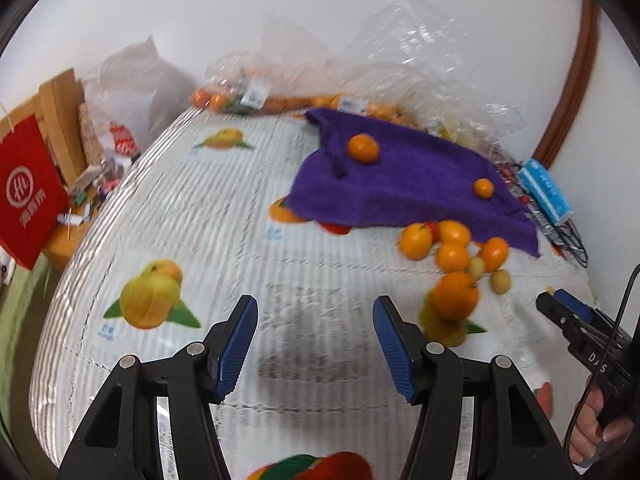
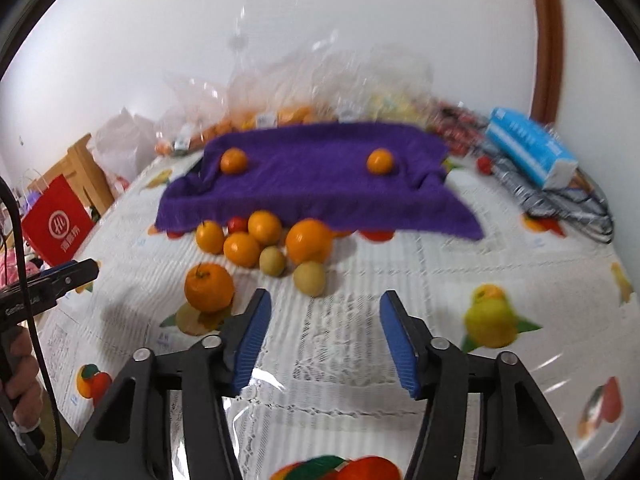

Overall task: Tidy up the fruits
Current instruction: 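Withdraw both open tools back from the towel toward the fruit cluster, then grasp a small tan round fruit with the right tool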

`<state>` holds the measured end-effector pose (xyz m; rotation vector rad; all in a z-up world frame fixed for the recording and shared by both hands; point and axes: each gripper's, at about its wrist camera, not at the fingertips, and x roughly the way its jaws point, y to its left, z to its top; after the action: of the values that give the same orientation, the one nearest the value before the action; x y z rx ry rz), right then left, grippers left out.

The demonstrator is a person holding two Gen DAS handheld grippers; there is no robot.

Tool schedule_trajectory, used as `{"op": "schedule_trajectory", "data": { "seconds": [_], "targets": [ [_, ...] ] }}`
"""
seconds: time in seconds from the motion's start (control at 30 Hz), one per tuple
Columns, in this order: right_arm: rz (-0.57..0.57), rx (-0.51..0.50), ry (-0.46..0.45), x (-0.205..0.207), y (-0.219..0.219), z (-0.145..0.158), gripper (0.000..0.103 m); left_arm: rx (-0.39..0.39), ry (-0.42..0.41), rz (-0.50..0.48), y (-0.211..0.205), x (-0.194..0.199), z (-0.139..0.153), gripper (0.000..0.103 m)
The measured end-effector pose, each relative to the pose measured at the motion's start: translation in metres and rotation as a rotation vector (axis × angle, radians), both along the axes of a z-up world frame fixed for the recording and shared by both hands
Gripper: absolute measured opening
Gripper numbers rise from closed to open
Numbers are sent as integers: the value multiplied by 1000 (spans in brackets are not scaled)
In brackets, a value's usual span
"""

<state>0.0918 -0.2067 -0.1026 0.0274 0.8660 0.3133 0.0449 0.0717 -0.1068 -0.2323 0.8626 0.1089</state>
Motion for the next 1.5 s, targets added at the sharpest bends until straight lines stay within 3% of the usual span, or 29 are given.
{"op": "schedule_trajectory", "data": {
  "seconds": [0.37, 0.57, 0.8, 1.07, 1.13, 1.2, 1.5],
  "targets": [
    [18, -44, 40, 22, 27, -33, 49, -30, 67, 26, 19, 12, -34, 57],
    [0, -66, 67, 28, 29, -47, 44, 11, 35, 16, 14, 11, -37, 57],
    [0, -64, 67, 35, 32, -48, 44, 53, 23, 19, 8, 10, -39, 59],
    [-5, -58, 68, 43, 35, -48, 44, 36, 28, -10, 9, 12, -37, 66],
    [-7, -52, 68, 44, 35, -48, 41, 25, 30, -10, 10, 13, -37, 66],
    [-10, -51, 68, 46, 34, -48, 26, 10, 29, -7, 12, 12, -36, 66],
    [-8, -22, 40, 32, 23, -42, 26, -31, 26, -57, 1, 8, -35, 64]
  ]
}}
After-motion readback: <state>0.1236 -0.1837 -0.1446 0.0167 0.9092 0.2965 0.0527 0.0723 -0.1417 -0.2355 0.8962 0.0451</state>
